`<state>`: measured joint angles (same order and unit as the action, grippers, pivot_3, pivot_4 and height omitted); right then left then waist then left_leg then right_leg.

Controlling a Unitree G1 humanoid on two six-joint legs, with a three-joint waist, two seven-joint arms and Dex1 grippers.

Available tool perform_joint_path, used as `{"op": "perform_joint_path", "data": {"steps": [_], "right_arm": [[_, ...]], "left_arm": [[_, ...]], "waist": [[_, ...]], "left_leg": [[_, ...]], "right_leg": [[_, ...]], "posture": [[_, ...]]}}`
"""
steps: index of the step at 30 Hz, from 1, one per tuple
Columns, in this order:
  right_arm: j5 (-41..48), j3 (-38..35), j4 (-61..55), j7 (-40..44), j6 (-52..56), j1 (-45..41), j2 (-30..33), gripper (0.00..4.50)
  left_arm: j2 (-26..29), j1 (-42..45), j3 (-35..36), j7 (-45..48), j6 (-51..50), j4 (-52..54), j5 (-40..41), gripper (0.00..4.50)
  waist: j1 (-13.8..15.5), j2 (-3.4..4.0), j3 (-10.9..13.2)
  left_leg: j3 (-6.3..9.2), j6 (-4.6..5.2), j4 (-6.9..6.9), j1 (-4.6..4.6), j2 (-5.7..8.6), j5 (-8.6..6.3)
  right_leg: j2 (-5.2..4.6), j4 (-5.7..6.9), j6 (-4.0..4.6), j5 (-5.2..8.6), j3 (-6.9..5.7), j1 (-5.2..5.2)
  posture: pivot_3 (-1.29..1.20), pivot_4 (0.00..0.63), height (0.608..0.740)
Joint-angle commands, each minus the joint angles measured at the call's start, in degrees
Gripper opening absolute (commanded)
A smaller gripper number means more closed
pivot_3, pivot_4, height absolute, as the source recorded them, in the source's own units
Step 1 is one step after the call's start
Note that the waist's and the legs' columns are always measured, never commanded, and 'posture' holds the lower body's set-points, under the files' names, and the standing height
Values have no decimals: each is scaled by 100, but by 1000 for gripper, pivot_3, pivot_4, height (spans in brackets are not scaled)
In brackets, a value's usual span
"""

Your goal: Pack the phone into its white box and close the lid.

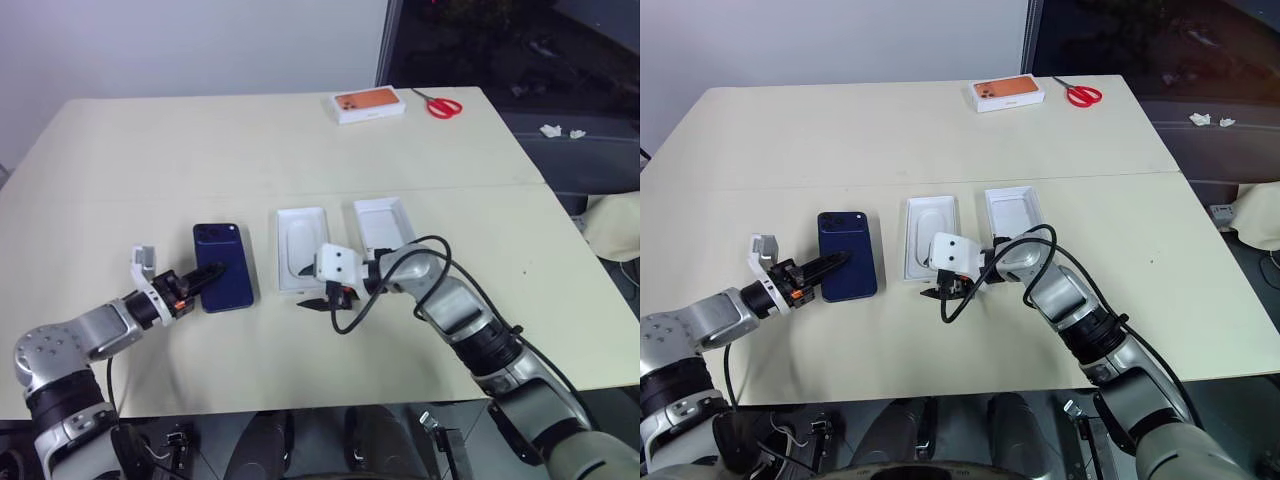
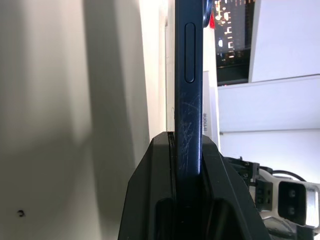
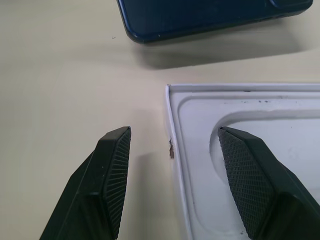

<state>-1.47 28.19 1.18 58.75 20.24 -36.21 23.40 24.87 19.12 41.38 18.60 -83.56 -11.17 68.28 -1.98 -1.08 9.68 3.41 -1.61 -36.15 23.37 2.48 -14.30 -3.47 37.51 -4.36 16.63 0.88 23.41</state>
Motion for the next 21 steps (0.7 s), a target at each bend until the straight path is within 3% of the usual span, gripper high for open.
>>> {"op": "perform_joint_path", "data": {"steps": [1,9,12,21], "right_arm": [[-195,100,198,-26,-217,-164,-54,2883],[-121,64,321,226,70,-170,-62,2883],[-91,53,278,270,107,-157,-64,2096],[-66,20,254,321,146,-177,-108,2096]], "left_arm": [[145,15,122,127,3,87,309,201],[82,-68,56,25,102,171,348,201],[51,-98,19,14,116,202,341,201],[36,-75,-58,26,173,173,293,201]], "waist": [[-4,0,0],[11,-1,0],[24,-1,0],[103,-2,-1]], "left_leg": [[0,0,0,0,0,0],[0,-1,-1,0,0,1],[0,0,-2,0,0,0],[1,-1,-3,-1,0,1]], "right_leg": [[0,1,0,0,0,0],[0,1,0,0,0,0],[0,2,0,0,-1,-1],[1,3,0,0,-1,-1]], "posture": [[0,150,740],[0,150,740],[0,150,740],[0,150,740]]}}
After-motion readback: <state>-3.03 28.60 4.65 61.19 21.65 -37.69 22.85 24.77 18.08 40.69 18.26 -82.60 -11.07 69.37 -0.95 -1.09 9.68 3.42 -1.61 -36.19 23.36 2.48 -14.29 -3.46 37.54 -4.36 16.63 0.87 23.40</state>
